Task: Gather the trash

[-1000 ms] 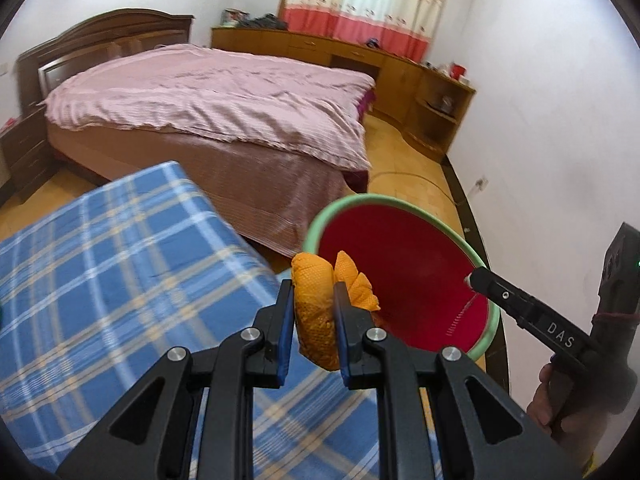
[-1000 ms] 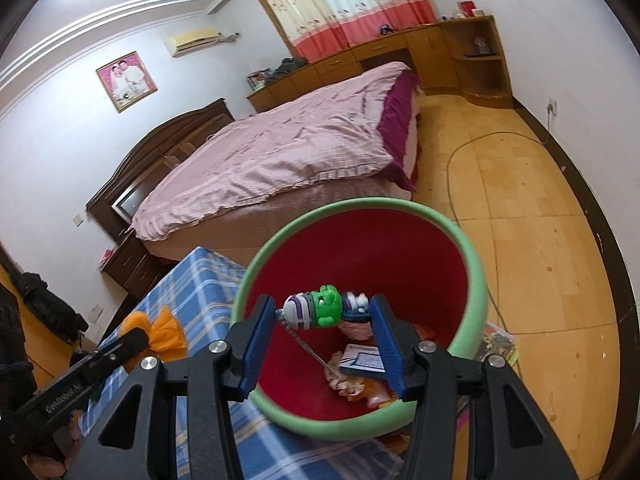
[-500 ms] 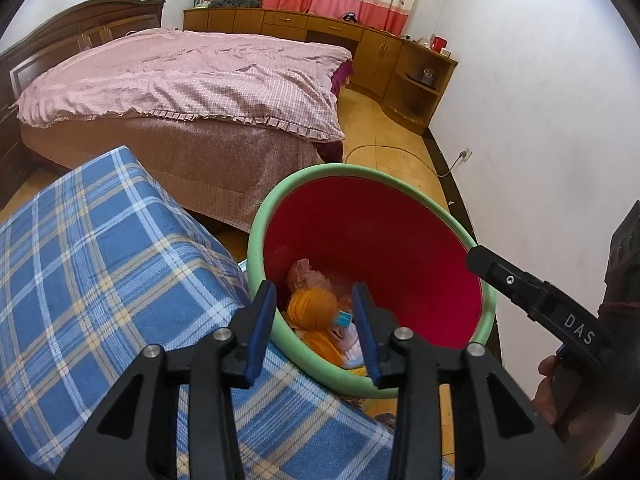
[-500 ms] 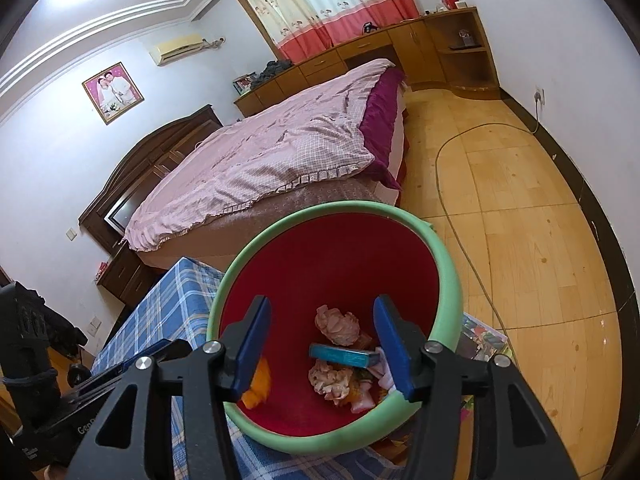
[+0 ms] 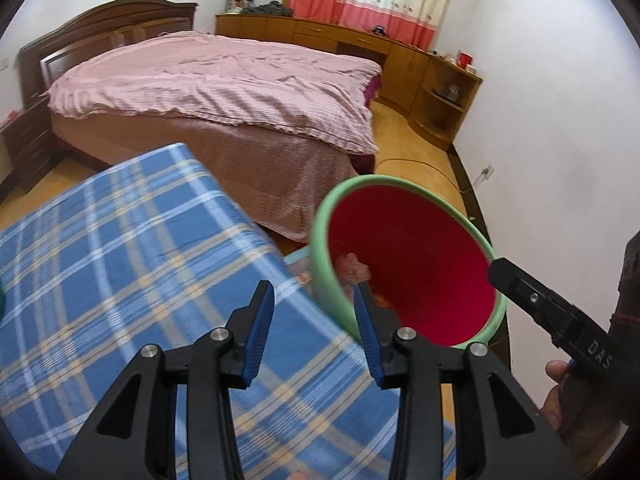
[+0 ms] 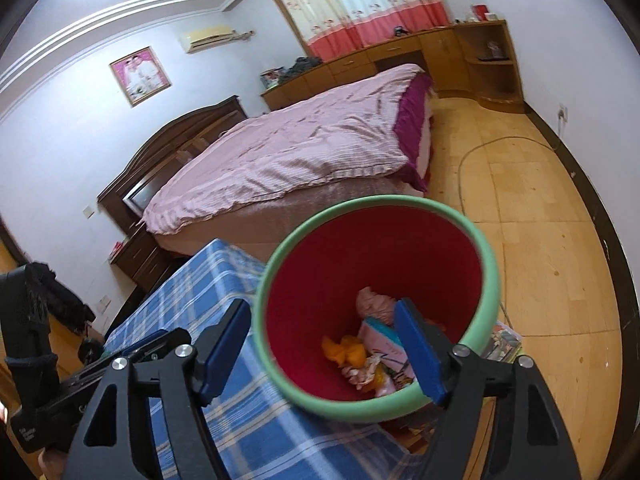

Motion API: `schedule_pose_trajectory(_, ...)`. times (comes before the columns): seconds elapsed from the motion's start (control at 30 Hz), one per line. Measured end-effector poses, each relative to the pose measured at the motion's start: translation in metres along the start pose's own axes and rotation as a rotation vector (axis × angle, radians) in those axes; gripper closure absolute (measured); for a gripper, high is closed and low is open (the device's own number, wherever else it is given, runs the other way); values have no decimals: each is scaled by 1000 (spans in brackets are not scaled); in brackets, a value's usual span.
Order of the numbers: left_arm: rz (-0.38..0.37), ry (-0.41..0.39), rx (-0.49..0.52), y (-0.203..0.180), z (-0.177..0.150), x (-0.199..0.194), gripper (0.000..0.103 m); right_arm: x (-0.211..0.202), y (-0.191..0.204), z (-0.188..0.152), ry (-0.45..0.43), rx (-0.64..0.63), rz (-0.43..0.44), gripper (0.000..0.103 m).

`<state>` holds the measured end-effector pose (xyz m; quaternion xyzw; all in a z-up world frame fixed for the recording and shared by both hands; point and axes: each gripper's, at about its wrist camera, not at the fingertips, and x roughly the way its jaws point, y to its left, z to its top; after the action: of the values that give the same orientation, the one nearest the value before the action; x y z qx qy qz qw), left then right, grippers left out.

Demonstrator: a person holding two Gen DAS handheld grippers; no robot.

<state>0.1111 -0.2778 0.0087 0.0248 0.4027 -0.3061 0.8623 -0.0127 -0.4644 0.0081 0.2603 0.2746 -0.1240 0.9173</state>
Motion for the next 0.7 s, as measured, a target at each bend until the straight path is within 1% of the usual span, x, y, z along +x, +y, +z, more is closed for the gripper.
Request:
schedule_pose_trajectory(0.1, 33, -21, -17, 14, -3, -17, 62, -6, 18, -5, 2, -31, 22, 21)
schedule_pose_trajectory(0.23, 78, -48, -46, 36, -7, -40, 61, -14, 44, -13, 2, -76, 49, 15)
schedule_pose_trajectory(0.37, 129, -78, -78, 58, -14, -66, 61, -22, 68, -22, 4, -119, 75, 14)
schedule_pose_trajectory(0.47, 175, -100, -98, 76, -22, -86, 61, -29, 86, -28, 4, -151, 94, 13)
schedule_pose_trajectory(0.6, 233, -124, -120, 97, -34, -113, 61, -39, 109, -39, -4, -197, 112, 8)
schedule_pose_trajectory(0.7, 284, -138, -143, 111, -45, -131, 61, -47, 129, -48, -9, -234, 128, 6)
